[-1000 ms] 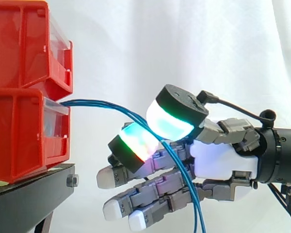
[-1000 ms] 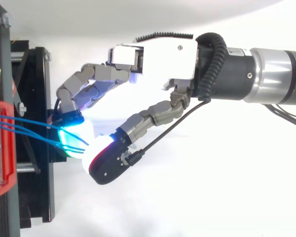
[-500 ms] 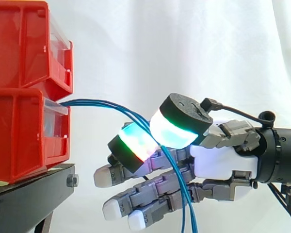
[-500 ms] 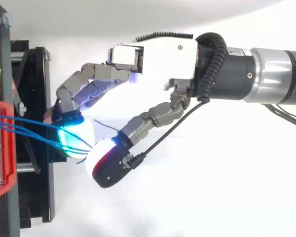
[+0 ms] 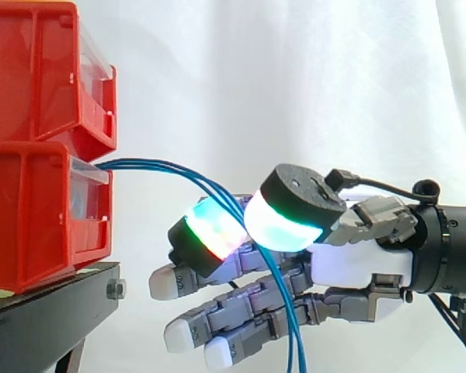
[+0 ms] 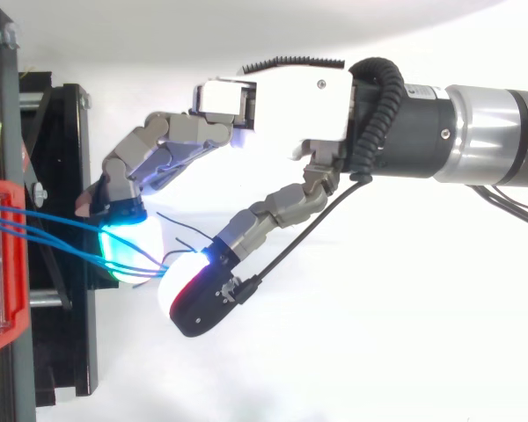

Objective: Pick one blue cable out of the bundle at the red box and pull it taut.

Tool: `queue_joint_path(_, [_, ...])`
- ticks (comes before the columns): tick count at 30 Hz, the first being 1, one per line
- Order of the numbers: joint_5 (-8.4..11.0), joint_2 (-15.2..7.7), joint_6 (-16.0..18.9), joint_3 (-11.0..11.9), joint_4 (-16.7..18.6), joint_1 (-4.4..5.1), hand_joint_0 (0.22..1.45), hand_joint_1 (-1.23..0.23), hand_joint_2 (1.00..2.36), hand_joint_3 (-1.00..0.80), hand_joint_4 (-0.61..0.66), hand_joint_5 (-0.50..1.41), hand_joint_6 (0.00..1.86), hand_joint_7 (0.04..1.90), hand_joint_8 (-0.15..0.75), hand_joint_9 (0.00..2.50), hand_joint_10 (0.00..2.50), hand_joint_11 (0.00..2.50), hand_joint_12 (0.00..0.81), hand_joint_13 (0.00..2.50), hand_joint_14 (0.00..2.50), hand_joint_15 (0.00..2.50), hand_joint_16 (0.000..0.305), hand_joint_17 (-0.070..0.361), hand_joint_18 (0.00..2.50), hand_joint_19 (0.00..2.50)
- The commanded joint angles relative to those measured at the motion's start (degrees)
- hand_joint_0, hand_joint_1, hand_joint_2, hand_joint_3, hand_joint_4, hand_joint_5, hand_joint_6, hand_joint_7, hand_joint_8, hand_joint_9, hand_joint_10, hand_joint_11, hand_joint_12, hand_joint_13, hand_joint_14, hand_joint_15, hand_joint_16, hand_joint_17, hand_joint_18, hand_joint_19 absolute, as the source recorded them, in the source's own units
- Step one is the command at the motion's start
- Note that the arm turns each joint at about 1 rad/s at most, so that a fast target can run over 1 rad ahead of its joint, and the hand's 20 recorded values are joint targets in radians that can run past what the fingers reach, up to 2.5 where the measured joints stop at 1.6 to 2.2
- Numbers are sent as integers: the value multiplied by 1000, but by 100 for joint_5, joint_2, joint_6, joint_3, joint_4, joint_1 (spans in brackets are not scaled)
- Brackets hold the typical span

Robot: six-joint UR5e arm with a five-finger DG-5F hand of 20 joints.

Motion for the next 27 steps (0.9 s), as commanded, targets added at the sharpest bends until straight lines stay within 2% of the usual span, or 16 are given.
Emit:
queue_joint_path(1, [4,0,0,-1,0,0,760,-988,1000,-500,-93,-214,910,900,153,522,4,263,324,512,7,172,47,105,575,172])
queue_joint_path(5, [4,0,-9,-1,0,0,750,-1002,1000,-500,-69,-228,919,869,154,502,4,278,325,510,7,177,46,104,576,173])
queue_joint_path(10, [4,0,-9,-1,0,0,655,-988,1000,-500,-50,-225,917,861,168,520,5,300,328,506,8,194,46,104,567,206])
queue_joint_path(13, [4,0,-9,-1,0,0,569,-917,1000,-500,-41,-208,906,881,186,564,9,318,337,510,8,205,48,108,551,238])
queue_joint_path(15, [4,0,-9,-1,0,0,544,-800,1000,-500,-46,-193,898,904,199,614,5,313,340,524,8,216,49,110,553,251])
queue_joint_path(20, [4,0,-9,-1,0,0,608,-716,1002,-478,-71,-177,892,971,204,678,6,323,331,552,9,227,47,105,546,287])
queue_joint_path(24, [4,0,-9,-1,0,0,643,-767,1013,-293,-83,-180,921,1011,217,702,6,346,329,578,11,239,47,106,575,295])
queue_joint_path(27, [13,0,-9,8,0,0,693,-808,1013,-292,-93,-182,934,1028,229,703,7,372,336,593,11,236,48,107,607,279])
